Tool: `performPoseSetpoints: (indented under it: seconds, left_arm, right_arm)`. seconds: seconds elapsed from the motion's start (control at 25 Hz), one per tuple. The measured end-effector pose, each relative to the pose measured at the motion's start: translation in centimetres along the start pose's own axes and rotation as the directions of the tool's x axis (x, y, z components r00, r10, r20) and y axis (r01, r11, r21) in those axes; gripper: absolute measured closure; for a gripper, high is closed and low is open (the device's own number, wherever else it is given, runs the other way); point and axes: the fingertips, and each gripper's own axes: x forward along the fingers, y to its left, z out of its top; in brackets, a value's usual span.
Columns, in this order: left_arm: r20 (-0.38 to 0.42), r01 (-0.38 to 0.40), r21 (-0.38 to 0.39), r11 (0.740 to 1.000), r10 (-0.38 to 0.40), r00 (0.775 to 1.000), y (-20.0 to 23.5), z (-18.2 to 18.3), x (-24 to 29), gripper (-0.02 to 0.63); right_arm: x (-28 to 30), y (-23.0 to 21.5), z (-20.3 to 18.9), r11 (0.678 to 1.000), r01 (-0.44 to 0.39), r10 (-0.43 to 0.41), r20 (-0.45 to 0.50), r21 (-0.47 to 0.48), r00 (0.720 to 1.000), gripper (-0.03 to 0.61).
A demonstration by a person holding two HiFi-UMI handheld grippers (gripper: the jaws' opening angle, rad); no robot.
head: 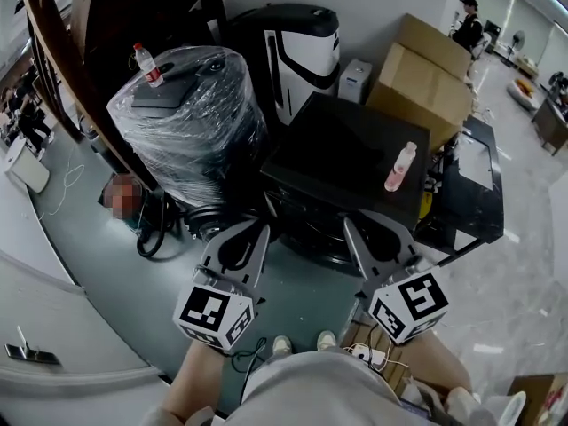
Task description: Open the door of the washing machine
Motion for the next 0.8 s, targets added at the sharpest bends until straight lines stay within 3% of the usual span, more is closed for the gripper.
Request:
performPoseSetpoints:
  seconds: [0.24, 0.8]
  left_arm:
    - [-0.004, 0.016, 0.063, 0.998, -0.016, 1.0, -1.8, 0.5, 0.3, 0.583]
    - [-0.026, 0.009, 0.046, 0.999, -0.007, 1.0, -2.5, -0.5, 1.0, 0.583]
  right_arm:
    - [-2.1, -0.5, 1.0, 1.0, 0.01, -0.009, 0.024, -0.02, 1.0, 0.531]
    - [-3.1, -0.5, 0.5, 0.998, -0.03, 0.031, 0.01, -0.052, 0.999, 0.551]
